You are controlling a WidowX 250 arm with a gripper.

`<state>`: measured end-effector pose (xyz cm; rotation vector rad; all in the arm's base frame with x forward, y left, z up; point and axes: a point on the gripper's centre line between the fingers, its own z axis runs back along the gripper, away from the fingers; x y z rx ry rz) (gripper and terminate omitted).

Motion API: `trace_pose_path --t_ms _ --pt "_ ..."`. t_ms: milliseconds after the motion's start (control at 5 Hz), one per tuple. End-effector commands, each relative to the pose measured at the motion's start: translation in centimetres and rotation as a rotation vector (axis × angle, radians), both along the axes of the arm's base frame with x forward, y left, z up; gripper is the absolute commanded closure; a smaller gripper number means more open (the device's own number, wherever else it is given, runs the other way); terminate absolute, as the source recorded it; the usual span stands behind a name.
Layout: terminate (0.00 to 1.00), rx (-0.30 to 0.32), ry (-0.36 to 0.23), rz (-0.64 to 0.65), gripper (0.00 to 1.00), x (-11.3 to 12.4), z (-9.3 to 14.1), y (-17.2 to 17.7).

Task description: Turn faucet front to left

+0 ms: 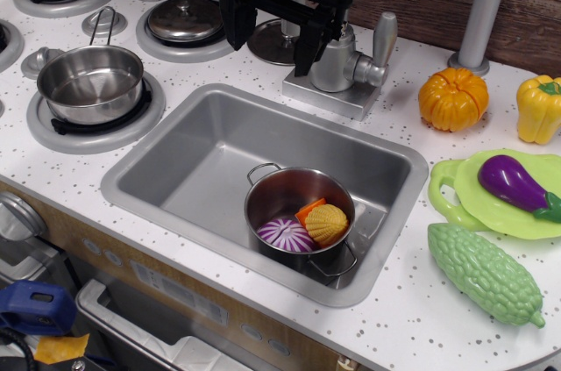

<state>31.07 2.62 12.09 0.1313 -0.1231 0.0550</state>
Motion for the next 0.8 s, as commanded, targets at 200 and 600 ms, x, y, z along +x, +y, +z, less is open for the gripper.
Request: trace_pose_path --t_ms 200,600 --pt "0.0 0.002 -0.036 0.003 0.0 1.2 0.5 0.3" --pt "0.0 0.028 -0.155 -0.004 0.0 2.2 2.8 0.8"
